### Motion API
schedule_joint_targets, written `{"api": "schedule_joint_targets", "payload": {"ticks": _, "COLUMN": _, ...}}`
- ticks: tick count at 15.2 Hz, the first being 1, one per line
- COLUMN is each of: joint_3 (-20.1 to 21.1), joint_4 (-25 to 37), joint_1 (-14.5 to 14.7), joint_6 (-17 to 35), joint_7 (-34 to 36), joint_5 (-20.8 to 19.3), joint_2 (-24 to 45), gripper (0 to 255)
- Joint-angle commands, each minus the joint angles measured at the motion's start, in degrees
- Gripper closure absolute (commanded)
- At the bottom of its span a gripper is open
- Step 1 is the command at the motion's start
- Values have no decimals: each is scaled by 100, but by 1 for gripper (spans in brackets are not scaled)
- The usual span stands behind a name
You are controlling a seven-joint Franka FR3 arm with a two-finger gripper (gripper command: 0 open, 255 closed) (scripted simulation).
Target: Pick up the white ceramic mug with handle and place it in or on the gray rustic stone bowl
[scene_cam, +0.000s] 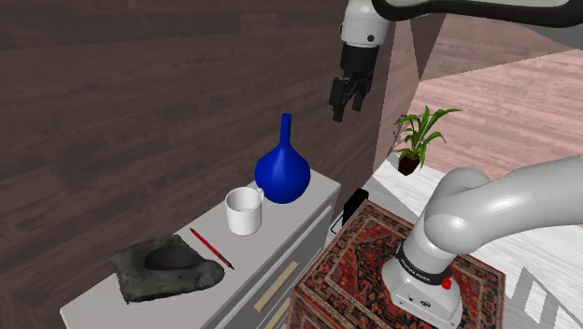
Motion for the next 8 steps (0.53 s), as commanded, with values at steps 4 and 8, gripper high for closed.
{"api": "schedule_joint_targets", "payload": {"ticks": 4, "joint_3": 283, "joint_4": -219, "joint_1": 91, "joint_6": 441, "joint_7": 304, "joint_5": 197, "joint_2": 181, "gripper": 0}}
{"api": "schedule_joint_targets", "payload": {"ticks": 8, "joint_3": 669, "joint_4": -410, "joint_1": 206, "joint_6": 1047, "joint_7": 700, "joint_5": 427, "joint_2": 530, "gripper": 0}}
